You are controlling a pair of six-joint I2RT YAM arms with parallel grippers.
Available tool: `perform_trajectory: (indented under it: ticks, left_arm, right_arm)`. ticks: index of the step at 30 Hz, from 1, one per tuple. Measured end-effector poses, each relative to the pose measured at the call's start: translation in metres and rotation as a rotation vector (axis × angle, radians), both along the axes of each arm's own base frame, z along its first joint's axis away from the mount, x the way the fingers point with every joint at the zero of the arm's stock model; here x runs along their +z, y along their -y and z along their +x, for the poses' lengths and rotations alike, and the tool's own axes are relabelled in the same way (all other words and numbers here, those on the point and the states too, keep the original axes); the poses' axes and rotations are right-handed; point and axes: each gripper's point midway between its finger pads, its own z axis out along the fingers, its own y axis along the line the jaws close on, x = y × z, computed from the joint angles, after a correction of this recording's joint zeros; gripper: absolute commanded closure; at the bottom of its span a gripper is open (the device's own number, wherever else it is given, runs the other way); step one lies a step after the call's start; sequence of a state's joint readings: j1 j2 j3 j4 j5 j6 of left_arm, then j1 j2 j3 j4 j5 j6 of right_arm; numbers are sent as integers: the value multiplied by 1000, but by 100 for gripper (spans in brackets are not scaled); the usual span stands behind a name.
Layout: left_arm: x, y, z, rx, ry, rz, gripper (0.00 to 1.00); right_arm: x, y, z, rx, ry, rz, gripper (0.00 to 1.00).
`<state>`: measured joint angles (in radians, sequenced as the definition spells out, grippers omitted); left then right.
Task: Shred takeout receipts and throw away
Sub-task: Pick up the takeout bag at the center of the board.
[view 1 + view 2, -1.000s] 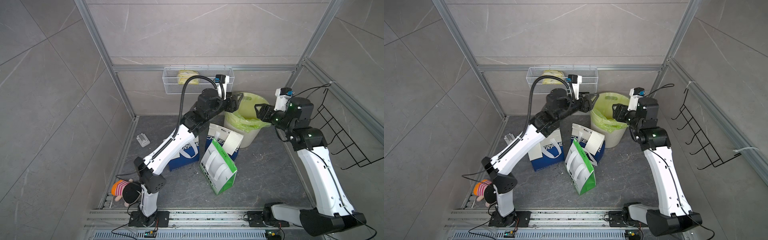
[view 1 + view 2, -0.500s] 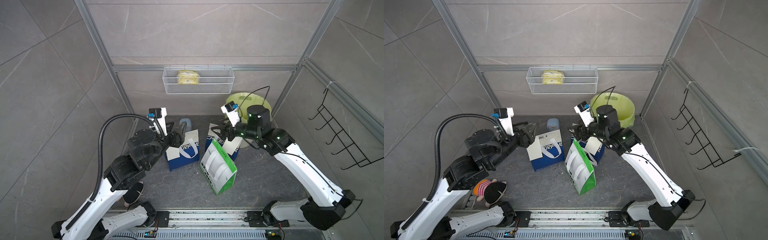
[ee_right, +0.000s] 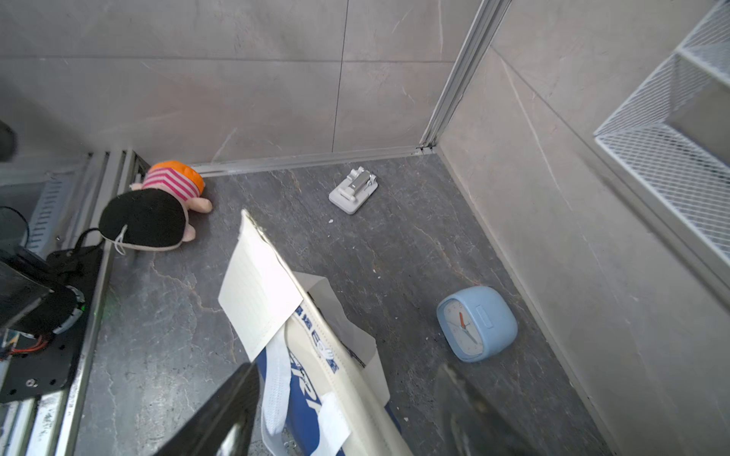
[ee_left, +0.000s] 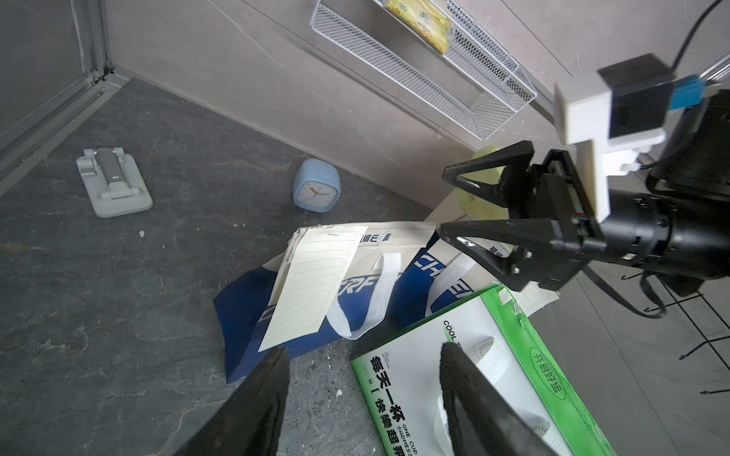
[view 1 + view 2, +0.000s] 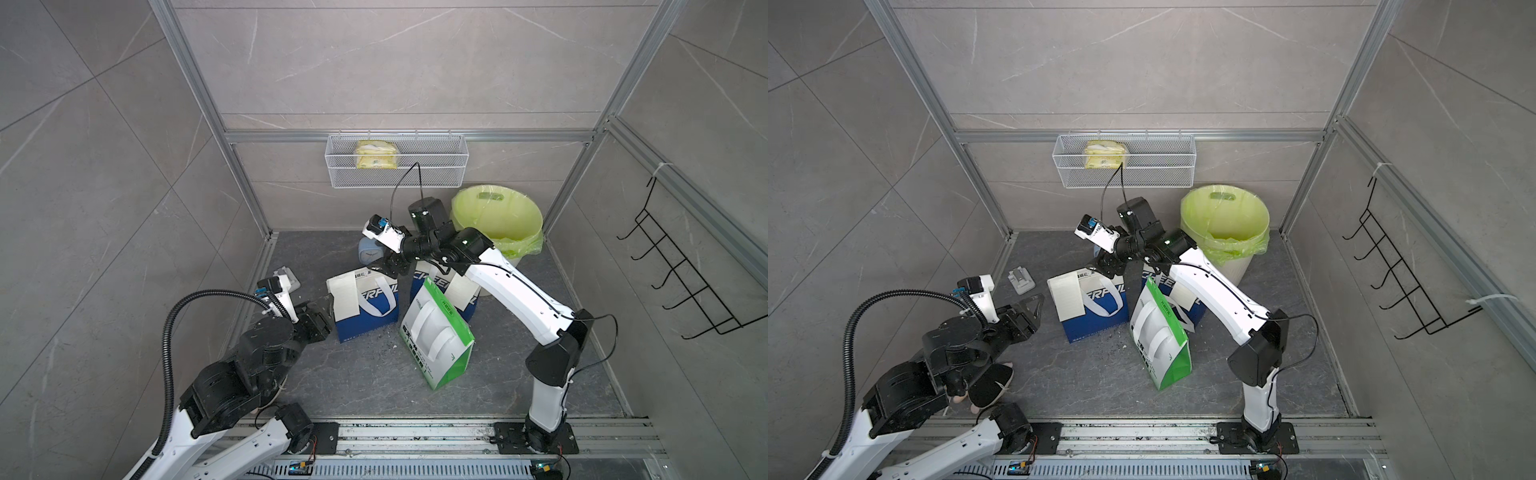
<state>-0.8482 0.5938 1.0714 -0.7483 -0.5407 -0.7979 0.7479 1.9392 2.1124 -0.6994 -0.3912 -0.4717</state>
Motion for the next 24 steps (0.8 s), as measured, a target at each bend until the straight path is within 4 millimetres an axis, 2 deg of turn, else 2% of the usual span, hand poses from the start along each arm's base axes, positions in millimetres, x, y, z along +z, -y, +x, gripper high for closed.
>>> perform_trajectory:
  ticks: [5,10,18,20,22,24]
  left_arm:
    - [-26,-3,-3,17,-39,-13,35]
    - [-41,-6,-4,30,-62,-18,35]
    - [-46,-8,-6,43,-69,-47,35]
    - [-47,-8,-6,44,-71,-46,35]
    - [-47,-8,-6,44,-72,-46,35]
    - [-47,-7,-5,44,-73,-45,35]
  right_arm:
    - [-30,-16,11,27,-13,-70,29]
    - [-42,-24,16,40,-8,-121,37]
    - [-60,-26,0,83,-31,-217,57]
    - [-61,-24,-3,89,-37,-228,67]
    - [-63,-23,-4,94,-41,-238,81]
    - [-65,-21,-5,96,-48,-246,84]
